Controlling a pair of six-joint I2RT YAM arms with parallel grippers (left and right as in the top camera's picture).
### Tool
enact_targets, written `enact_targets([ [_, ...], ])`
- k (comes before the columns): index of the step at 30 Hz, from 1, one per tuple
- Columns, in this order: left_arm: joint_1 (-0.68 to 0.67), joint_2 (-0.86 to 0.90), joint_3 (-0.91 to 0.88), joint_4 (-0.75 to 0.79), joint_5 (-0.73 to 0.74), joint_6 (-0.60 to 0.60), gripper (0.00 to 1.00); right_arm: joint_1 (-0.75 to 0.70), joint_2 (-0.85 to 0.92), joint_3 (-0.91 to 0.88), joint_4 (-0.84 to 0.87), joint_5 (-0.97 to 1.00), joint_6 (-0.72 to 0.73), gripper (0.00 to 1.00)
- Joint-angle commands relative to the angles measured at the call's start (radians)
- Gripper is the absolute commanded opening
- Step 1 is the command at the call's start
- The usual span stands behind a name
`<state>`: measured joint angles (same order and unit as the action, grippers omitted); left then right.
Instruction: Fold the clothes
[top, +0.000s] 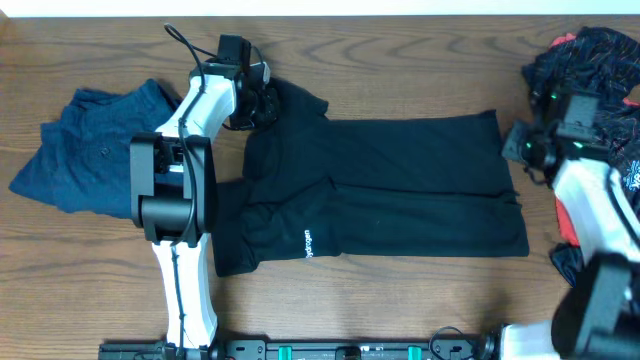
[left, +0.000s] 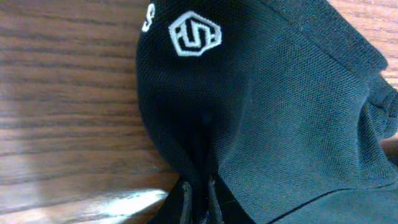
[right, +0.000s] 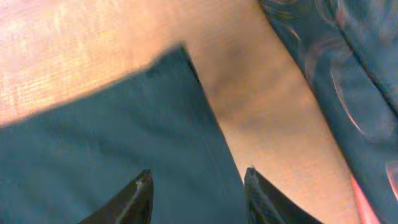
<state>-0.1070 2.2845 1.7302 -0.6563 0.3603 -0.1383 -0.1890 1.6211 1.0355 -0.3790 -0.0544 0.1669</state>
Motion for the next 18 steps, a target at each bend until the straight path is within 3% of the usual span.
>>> enact_targets([
  [1,-0.007,0.001,0.003,-0.013,-0.005,-0.025,0.11,0.028,0.110,0.011,0.129,-0.014,-0.026,0.47],
  [9,-0.018,0.001,0.003,-0.031,-0.005,-0.025,0.11,0.050,0.334,0.011,0.437,-0.010,-0.004,0.49],
  [18,-0.019,0.001,0.003,-0.047,-0.005,-0.025,0.11,0.052,0.440,0.011,0.564,0.005,0.001,0.53],
])
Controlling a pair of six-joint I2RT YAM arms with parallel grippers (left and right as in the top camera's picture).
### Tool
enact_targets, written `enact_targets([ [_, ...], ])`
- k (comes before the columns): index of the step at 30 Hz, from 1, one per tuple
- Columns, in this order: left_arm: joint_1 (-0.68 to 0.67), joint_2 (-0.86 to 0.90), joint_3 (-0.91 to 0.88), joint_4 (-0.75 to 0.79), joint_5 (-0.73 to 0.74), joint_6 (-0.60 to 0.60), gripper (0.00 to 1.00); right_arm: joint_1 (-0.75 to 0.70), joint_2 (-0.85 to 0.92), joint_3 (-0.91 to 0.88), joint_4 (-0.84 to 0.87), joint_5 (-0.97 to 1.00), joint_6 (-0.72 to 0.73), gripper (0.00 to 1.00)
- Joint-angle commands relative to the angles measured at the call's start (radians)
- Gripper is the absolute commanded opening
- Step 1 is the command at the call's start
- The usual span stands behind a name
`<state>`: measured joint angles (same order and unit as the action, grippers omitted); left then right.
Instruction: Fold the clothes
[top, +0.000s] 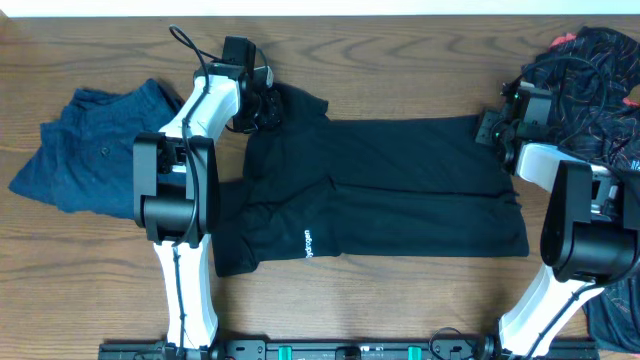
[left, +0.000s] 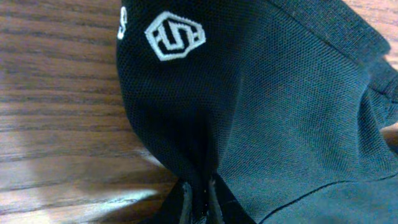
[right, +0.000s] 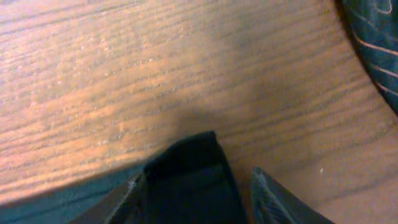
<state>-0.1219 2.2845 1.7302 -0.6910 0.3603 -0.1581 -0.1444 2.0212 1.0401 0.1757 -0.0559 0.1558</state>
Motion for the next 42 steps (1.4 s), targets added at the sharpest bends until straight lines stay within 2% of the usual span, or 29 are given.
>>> enact_targets([
  [1,-0.006,0.001,0.003,-0.012,-0.005,-0.005,0.11,0.008,0.043,0.006,0.016,0.005,0.012,0.54],
  [15,-0.009,0.001,0.003,-0.012,-0.005,-0.005,0.11,0.070,0.055,0.006,0.042,0.014,0.011,0.53],
  [18,-0.009,0.001,0.002,-0.013,-0.005,-0.005,0.11,0.075,0.055,0.006,0.037,0.065,0.012,0.42],
  [19,-0.009,0.001,0.002,-0.012,-0.005,-0.005,0.11,0.074,0.055,0.006,0.033,0.075,0.016,0.35],
  [22,-0.009,0.001,0.002,-0.012,-0.005,-0.005,0.11,0.073,0.055,0.006,0.026,0.093,0.016,0.05],
  [23,-0.009,0.001,0.002,-0.012,-0.005,-0.005,0.11,0.072,0.055,0.006,0.023,0.095,0.016,0.01],
  [27,-0.009,0.001,0.002,-0.018,-0.005,-0.005,0.11,0.073,0.055,0.006,0.007,0.112,0.016,0.01],
  [32,-0.007,-0.016,0.002,-0.050,-0.005,0.005,0.06,0.067,0.031,0.006,-0.043,0.139,0.031,0.01],
  [42,-0.006,-0.156,0.002,-0.139,-0.013,0.026,0.06,0.032,-0.187,0.006,-0.229,0.212,0.053,0.01],
])
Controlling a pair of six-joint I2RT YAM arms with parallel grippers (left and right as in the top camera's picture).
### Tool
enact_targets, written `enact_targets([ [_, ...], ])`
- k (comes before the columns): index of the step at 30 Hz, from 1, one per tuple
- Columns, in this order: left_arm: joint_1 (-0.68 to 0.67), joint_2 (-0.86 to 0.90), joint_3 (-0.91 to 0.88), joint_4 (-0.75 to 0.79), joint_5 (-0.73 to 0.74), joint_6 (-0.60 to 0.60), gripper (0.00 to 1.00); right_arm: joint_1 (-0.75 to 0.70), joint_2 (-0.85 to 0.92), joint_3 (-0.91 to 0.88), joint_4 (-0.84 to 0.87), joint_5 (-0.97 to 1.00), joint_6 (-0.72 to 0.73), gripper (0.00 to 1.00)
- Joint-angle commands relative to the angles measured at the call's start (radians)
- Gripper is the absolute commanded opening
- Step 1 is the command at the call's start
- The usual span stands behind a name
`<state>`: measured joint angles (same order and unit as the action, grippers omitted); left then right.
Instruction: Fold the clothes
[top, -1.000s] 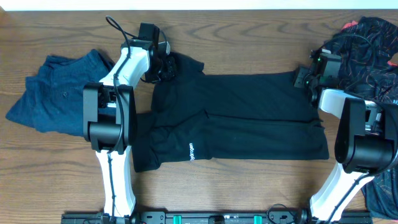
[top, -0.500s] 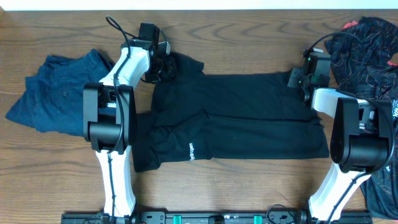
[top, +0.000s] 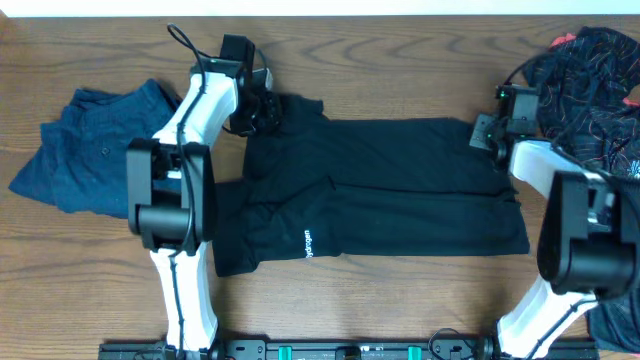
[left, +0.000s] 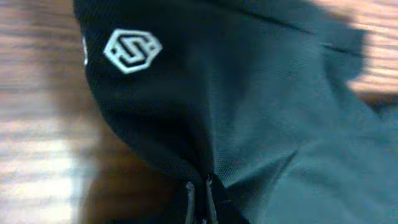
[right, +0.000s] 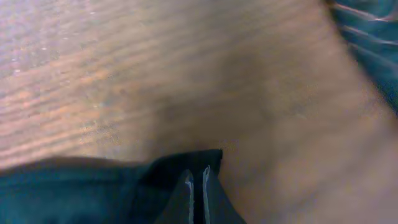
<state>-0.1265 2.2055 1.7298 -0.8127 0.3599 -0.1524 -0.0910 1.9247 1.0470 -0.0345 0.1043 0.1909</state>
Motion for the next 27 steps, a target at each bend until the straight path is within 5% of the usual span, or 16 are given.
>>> enact_targets([
  [1,-0.001,-0.087,0.002,-0.029,-0.013,0.020,0.06,-0.025,-0.118,0.000,-0.043,0.058,0.018,0.01],
  [12,-0.001,-0.146,0.002,-0.278,-0.012,0.020,0.06,-0.028,-0.322,0.000,-0.343,0.065,0.017,0.01],
  [27,-0.002,-0.146,0.002,-0.598,-0.012,0.020,0.06,-0.034,-0.360,0.000,-0.726,0.179,0.019,0.01],
])
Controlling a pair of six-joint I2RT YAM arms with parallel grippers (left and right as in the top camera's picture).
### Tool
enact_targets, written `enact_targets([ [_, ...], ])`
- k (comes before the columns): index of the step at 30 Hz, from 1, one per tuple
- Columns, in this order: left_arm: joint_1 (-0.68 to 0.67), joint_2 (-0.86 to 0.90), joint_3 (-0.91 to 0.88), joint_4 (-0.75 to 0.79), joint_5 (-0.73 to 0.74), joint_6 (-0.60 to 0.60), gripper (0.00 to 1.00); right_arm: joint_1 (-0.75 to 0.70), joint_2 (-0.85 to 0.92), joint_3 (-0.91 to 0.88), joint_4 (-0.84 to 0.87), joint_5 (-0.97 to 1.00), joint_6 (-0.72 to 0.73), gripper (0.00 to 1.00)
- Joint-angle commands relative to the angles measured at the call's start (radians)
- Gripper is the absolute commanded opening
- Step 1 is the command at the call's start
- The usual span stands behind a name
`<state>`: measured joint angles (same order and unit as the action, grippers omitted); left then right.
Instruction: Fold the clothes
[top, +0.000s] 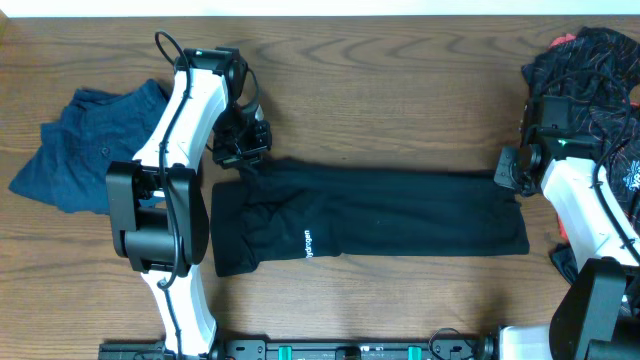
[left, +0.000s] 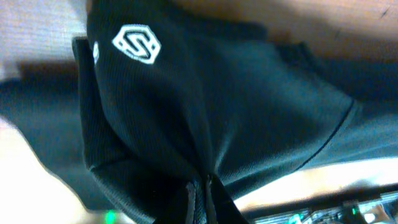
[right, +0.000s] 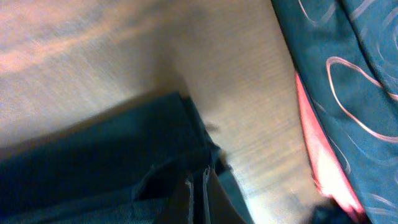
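Note:
A black shirt (top: 380, 215) lies across the middle of the table as a long narrow band, its far edge doubled over toward the front. My left gripper (top: 243, 150) is shut on the shirt's left end near the collar. In the left wrist view the closed fingers (left: 199, 186) pinch black mesh fabric below a white hexagon logo (left: 137, 45). My right gripper (top: 506, 172) is shut on the shirt's far right hem corner, and the right wrist view shows its gripper (right: 198, 183) with dark cloth clamped between the fingers.
A crumpled blue garment (top: 90, 150) lies at the left. A pile of dark patterned clothes with red (top: 590, 70) sits at the back right, close beside my right arm. The same patterned cloth (right: 348, 74) fills the right wrist view's right side. Bare wood surrounds the shirt.
Both grippers have moved toward the front of the table, still shut on the shirt's far corners. The shirt's far edge now lies over its near half, so the shirt is narrower.
At first my left gripper held the shirt's far left corner while the right hung open over the far right hem corner. The right then straddled that corner, open, and later was shut on it. Now both corners sit further forward and the shirt is folded lengthwise.

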<state>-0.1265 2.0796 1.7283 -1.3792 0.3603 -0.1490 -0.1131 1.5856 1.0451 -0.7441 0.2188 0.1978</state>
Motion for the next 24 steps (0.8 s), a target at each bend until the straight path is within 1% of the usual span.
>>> enact_targets([
  [1,-0.002,-0.021,0.003,-0.045,-0.013,0.017,0.06,-0.013,-0.021,0.002,-0.024,0.070,0.012,0.01],
  [7,-0.002,-0.021,0.003,-0.151,-0.013,0.016,0.06,-0.013,-0.021,0.002,-0.033,0.092,0.011,0.01],
  [11,-0.007,-0.021,0.003,-0.194,-0.011,0.016,0.06,-0.013,-0.021,0.002,-0.032,0.093,0.011,0.01],
  [24,-0.135,-0.021,-0.129,-0.196,-0.020,0.016,0.06,-0.013,-0.021,0.001,-0.108,0.092,0.010,0.01],
])
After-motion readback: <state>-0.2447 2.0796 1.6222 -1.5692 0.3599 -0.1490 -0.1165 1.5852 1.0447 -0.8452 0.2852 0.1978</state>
